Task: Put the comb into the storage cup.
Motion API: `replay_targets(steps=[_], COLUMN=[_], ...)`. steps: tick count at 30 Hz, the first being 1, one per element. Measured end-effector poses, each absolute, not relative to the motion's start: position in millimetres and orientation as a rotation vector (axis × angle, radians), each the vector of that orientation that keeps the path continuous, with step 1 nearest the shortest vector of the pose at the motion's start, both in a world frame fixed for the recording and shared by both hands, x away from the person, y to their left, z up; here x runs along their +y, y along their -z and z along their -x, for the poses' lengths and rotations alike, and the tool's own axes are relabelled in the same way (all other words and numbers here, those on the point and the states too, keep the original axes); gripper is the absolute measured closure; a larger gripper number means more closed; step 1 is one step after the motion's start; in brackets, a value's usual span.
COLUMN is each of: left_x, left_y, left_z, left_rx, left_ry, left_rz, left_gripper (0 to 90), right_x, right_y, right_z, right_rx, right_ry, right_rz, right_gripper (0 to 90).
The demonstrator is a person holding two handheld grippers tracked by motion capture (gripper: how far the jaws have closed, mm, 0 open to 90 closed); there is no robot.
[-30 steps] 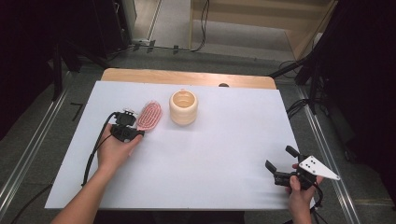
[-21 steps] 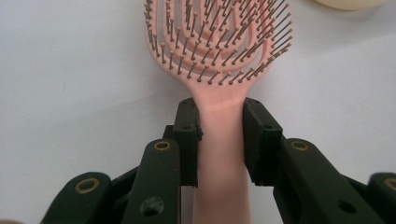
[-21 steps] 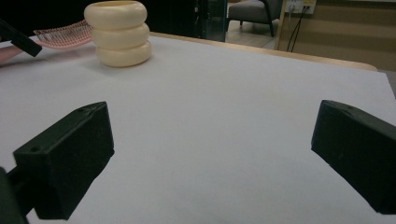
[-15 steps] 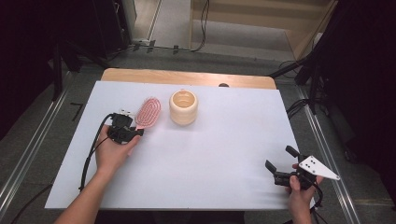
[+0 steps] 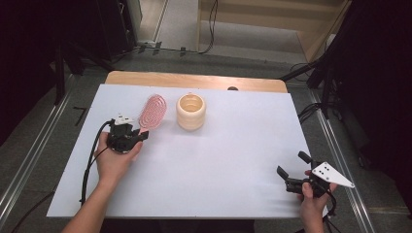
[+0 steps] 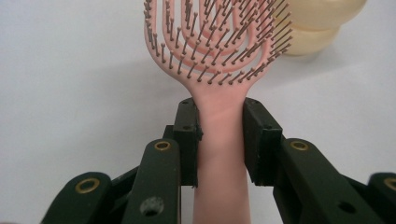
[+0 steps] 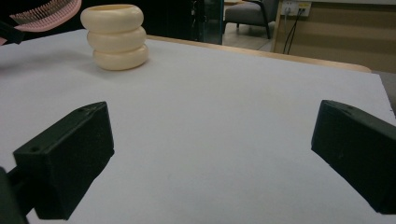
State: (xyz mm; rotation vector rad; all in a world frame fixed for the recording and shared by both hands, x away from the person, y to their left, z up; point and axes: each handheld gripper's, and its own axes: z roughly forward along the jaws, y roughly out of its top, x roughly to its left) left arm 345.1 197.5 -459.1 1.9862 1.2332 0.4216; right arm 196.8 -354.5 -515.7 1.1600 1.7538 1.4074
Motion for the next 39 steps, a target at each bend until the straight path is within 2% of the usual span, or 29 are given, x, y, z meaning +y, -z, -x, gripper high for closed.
replay_targets(steps=[18,39], left_x=[196.8,190.3], left_y=[457.7,450.8], left_z=[-324.1,-303.3], left_rx=[1.164,1.039], left_ry=[-0.4,-0.414], left_rz=[-1.871,-1.806], left_gripper=[70.2,70.2], right_x=[-353.5,-295.0], right_y=[502.7,463.8], right_z=[-197.1,-224.5], right_rx=[1.747,1.853], right_ry=[-1.445,-1.477], right_rz=[-1.154,-1.066], right_gripper=[0.0,0.0])
